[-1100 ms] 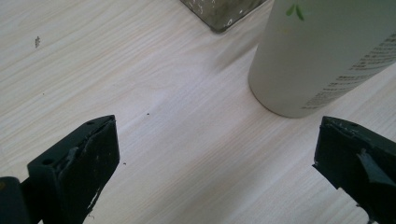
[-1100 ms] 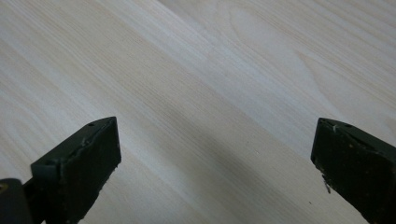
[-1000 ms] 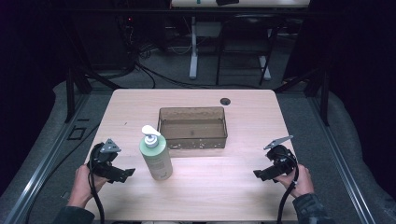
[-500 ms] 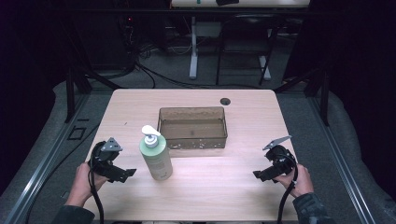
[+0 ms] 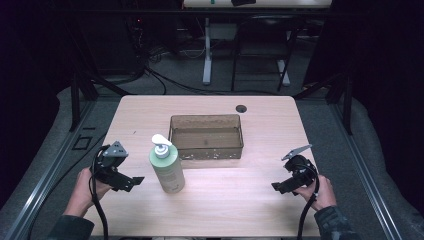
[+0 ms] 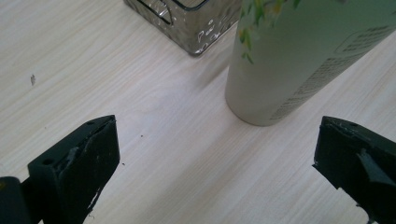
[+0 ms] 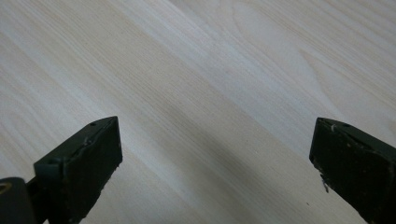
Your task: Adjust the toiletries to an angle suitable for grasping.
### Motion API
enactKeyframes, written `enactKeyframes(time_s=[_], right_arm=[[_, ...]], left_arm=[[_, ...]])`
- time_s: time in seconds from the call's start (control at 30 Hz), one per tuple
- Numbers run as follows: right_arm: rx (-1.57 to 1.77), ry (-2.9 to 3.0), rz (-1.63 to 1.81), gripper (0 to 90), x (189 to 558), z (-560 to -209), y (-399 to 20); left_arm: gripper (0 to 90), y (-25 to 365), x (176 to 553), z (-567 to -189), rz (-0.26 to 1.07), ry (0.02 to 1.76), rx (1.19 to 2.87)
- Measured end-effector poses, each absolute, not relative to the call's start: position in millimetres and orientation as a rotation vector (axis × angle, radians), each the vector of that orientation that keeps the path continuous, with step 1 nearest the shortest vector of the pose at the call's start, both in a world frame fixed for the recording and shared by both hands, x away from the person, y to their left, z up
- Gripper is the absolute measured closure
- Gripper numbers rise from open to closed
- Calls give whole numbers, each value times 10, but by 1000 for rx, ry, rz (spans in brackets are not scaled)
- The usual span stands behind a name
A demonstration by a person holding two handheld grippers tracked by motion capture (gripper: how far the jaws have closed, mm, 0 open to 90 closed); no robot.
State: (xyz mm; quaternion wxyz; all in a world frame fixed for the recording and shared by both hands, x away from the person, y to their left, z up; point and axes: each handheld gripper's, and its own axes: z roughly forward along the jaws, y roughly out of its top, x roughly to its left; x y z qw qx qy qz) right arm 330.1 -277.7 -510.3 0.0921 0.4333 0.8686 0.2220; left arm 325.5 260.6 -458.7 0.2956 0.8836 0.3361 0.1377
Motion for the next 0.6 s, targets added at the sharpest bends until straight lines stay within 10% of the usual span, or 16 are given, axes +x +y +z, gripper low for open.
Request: enactKeyframes(time_s=[0.6], right_arm=[[1261, 2607, 659, 21, 3330, -5119, -2733]], left_arm=[[0, 2390, 3316, -4090, 357, 686, 2426]])
